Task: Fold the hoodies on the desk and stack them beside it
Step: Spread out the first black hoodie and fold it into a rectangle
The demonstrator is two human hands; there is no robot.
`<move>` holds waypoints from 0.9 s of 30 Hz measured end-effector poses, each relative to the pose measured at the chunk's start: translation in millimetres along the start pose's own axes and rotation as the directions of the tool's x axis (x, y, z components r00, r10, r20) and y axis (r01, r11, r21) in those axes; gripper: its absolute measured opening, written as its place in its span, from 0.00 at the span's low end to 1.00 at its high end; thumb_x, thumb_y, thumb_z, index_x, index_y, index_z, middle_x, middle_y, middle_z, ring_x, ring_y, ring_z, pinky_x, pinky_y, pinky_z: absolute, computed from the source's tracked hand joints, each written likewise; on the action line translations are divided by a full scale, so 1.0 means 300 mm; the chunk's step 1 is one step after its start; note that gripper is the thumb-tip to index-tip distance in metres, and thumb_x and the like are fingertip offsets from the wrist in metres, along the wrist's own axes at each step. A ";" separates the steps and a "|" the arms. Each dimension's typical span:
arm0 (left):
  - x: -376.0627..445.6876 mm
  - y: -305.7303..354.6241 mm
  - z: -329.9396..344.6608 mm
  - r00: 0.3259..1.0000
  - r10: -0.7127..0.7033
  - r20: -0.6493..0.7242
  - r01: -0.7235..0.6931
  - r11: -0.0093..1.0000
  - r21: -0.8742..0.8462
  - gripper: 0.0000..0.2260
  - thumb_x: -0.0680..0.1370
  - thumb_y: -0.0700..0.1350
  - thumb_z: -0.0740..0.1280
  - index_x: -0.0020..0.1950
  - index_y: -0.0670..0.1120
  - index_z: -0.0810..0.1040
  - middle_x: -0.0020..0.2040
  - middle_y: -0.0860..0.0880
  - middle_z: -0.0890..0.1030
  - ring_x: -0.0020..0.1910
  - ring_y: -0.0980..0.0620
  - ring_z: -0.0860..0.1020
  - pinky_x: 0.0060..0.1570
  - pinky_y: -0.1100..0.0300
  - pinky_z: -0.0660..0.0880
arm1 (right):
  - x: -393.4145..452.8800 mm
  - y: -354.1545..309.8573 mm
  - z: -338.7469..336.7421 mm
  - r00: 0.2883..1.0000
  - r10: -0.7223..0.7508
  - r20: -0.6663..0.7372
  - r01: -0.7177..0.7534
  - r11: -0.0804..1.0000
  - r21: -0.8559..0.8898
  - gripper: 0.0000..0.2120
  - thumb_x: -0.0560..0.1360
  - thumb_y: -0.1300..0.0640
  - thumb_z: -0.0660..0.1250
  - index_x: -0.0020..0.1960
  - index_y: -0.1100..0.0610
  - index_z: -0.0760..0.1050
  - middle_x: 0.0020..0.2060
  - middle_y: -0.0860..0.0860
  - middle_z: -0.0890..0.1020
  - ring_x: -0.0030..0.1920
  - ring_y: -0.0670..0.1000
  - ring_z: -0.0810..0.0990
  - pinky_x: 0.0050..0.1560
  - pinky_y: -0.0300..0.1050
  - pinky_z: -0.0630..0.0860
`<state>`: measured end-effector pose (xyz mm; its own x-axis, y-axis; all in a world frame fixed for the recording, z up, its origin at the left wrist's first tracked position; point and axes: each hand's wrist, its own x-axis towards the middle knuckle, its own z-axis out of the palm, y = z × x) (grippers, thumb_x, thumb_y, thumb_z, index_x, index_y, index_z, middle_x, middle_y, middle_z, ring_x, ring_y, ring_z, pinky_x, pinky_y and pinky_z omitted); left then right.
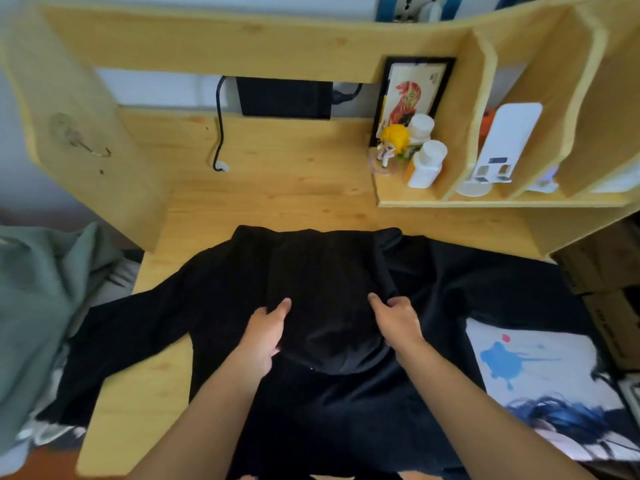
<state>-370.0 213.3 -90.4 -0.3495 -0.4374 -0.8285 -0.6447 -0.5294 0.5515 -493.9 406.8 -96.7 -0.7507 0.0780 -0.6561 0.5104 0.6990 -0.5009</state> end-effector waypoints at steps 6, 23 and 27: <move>-0.080 -0.039 0.027 0.979 0.148 -0.143 -0.130 0.984 0.123 0.14 0.81 0.53 0.68 0.61 0.46 0.78 0.54 0.43 0.83 0.53 0.43 0.82 0.60 0.43 0.79 | -0.055 -0.001 0.037 0.912 0.101 0.396 -0.185 0.967 0.178 0.13 0.78 0.53 0.67 0.60 0.58 0.80 0.44 0.51 0.82 0.41 0.50 0.79 0.37 0.43 0.77; -0.329 0.093 0.048 0.534 0.771 0.347 -0.768 0.270 0.581 0.24 0.75 0.58 0.74 0.69 0.55 0.74 0.65 0.57 0.70 0.64 0.58 0.70 0.67 0.57 0.70 | -0.437 -0.329 -0.272 0.904 -0.216 0.370 -0.239 0.461 0.854 0.10 0.84 0.61 0.60 0.61 0.66 0.74 0.56 0.64 0.82 0.56 0.63 0.83 0.59 0.64 0.79; -0.364 0.263 -0.009 0.586 0.787 0.190 -0.773 0.473 0.424 0.06 0.81 0.51 0.68 0.46 0.52 0.80 0.45 0.53 0.82 0.46 0.54 0.80 0.48 0.56 0.75 | -0.396 -0.387 -0.327 0.949 -0.267 0.169 0.102 0.766 0.635 0.05 0.83 0.56 0.61 0.53 0.55 0.75 0.55 0.52 0.78 0.54 0.52 0.77 0.58 0.54 0.80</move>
<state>-380.8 217.2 43.7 -0.8421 -0.5348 -0.0699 -0.3226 0.3956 0.8599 -505.1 386.2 94.9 -0.7775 -0.2333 -0.5840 0.5804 0.0915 -0.8092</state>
